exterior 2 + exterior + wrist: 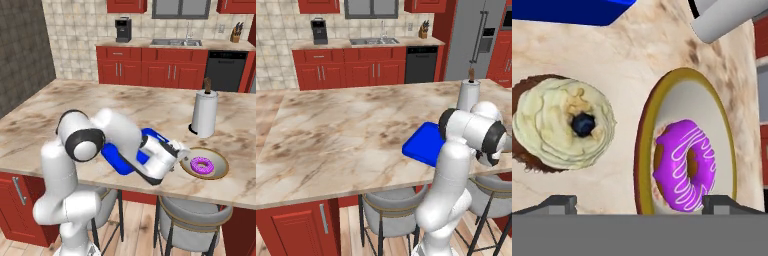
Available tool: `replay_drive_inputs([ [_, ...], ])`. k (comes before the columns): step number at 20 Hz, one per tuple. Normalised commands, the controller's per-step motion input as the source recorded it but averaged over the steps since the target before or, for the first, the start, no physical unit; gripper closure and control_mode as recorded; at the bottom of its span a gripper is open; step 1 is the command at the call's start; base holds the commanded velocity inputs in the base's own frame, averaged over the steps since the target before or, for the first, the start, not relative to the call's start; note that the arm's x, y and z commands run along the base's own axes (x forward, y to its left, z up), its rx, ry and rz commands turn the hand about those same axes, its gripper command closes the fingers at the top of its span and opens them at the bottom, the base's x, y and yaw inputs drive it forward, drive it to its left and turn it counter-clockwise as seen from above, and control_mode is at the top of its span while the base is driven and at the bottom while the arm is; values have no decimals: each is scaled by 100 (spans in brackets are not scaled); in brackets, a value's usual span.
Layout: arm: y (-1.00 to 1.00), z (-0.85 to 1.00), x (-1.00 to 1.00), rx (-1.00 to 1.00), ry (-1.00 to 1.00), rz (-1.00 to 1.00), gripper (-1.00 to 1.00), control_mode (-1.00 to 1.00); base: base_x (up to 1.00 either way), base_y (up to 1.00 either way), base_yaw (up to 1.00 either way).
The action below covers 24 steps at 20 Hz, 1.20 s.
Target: Place the bowl with donut and the cupcake onto the tray.
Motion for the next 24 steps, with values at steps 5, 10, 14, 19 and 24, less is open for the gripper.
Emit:
replay_drive_inputs([
  [5, -25, -18, 12, 0, 0, 0, -100, -100, 0, 0, 0],
  [10, -32, -16, 1, 0, 0, 0, -100, -100, 0, 0, 0],
  [14, -13, -10, 0, 0, 3, 0, -100, -100, 0, 0, 0],
  [19, 0, -5, 1, 0, 2, 0, -100, -100, 0, 0, 0],
  [24, 0, -5, 1, 0, 1, 0, -100, -100, 0, 0, 0],
])
